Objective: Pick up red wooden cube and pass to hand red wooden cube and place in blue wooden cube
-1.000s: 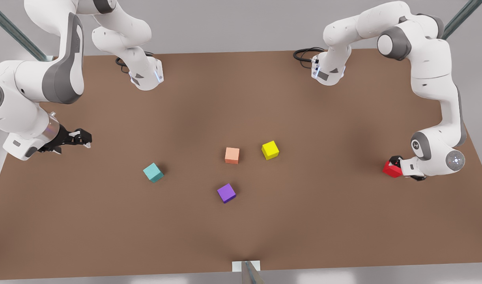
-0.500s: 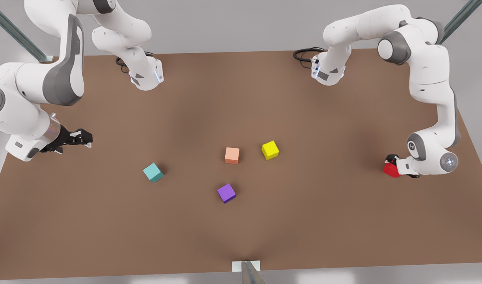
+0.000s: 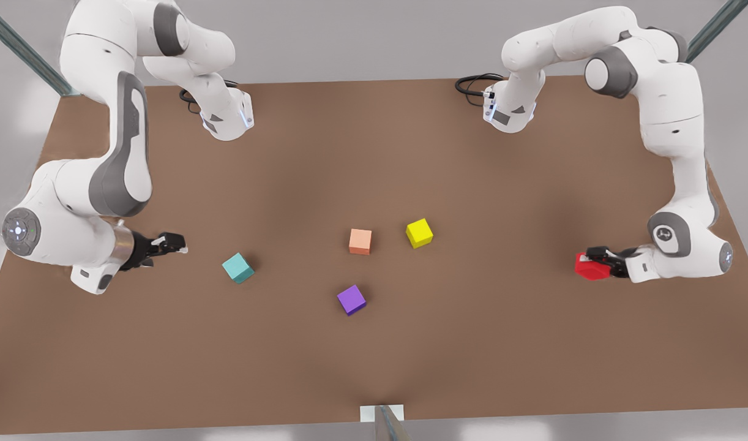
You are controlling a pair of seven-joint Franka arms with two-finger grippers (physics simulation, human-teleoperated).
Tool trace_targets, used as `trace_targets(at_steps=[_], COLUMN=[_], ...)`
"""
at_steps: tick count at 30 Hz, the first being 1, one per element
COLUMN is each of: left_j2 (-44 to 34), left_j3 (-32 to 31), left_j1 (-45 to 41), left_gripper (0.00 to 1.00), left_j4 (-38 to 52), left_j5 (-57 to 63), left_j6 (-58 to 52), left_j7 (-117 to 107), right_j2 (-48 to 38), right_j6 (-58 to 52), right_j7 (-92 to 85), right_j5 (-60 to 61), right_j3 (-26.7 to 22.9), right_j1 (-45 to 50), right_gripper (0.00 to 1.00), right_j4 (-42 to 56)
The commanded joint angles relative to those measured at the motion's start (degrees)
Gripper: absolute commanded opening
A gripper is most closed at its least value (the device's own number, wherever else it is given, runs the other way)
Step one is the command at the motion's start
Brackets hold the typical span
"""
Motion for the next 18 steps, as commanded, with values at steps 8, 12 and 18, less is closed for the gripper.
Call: trace_targets(at_steps=[8,12,18], left_j2=[23.3,26.6,26.9], left_j3=[-23.0,-26.6,-26.6], left_j1=[-18.7,-20.2,-20.4], left_gripper=[0.53,0.54,0.54], left_j4=[30.2,31.4,31.2], left_j5=[-39.2,-39.3,-42.5], left_j6=[7.0,9.5,9.7], left_j7=[-52.9,-52.5,-51.5], right_j2=[18.2,20.8,21.2], right_j6=[1.9,4.7,19.5], right_j7=[-98.9,-106.8,-106.1], right_j5=[52.1,59.2,65.5], right_j3=[3.3,6.0,8.5], right_j1=[-0.1,0.3,2.2], right_gripper=[1.0,1.0,1.0], right_j4=[9.7,9.9,9.7])
